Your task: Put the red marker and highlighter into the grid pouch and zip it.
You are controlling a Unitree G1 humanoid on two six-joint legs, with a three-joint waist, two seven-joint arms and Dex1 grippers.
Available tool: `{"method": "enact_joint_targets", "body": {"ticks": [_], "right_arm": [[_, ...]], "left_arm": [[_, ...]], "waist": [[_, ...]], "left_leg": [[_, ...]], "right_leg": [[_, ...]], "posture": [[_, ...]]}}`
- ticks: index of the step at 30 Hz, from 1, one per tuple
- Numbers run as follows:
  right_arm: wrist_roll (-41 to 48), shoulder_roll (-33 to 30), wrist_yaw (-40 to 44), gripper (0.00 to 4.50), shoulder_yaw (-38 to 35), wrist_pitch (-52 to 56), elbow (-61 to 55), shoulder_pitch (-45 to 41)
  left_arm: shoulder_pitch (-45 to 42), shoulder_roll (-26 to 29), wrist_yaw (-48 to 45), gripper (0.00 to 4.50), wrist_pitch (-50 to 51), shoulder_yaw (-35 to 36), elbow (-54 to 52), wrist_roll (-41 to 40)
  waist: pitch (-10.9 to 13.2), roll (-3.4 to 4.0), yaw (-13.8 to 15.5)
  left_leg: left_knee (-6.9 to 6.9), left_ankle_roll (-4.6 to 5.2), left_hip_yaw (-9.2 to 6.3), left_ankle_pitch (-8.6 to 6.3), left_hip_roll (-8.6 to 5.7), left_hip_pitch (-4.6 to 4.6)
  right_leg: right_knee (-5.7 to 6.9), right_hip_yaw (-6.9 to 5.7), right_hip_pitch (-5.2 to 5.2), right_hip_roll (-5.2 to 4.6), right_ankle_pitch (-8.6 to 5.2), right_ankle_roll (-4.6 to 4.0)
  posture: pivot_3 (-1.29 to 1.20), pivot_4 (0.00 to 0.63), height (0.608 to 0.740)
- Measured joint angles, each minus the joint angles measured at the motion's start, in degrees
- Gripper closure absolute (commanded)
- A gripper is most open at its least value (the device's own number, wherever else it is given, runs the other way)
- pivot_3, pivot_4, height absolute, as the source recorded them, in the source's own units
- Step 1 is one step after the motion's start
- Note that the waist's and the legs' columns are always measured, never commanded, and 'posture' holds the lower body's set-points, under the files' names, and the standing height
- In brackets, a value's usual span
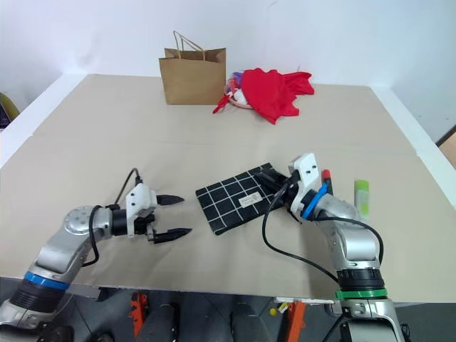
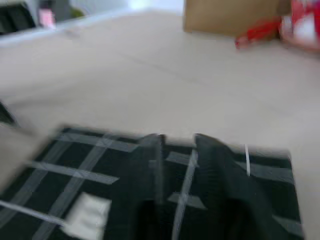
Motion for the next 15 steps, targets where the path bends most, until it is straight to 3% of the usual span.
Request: {"method": "enact_joint_targets", "body": {"ticks": [3, 15], "right_arm": [[-2.3, 0.0, -1.1, 4.44, -0.9, -3.9, 5.9, 0.1], [-4.3, 2.8, -4.2, 4.44, -1.7, -6.4, 7.7, 0.1]], "left_arm": [[-0.7, -1.1, -0.6, 0.00, -2.9, -2.1, 0.0, 2.0], [-4.2, -4.9, 0.5, 0.00, -15.5, -7.6, 5.2, 10.9]], "waist": [[0.0, 0.01, -0.1], [0.0, 0.08, -0.5]], "left_leg": [[-0.04, 0.02, -0.01, -0.01, 0.01, 0.04], [0.14, 0.06, -0.03, 0.06, 0.01, 0.13]], "right_leg": [[0.03, 0.00, -0.01, 0.02, 0.06, -0.14], [0.05, 0.00, 0.13, 0.03, 0.04, 0.22]], "posture": [[0.00, 0.150, 0.740], [0.00, 0.150, 0.740]]}}
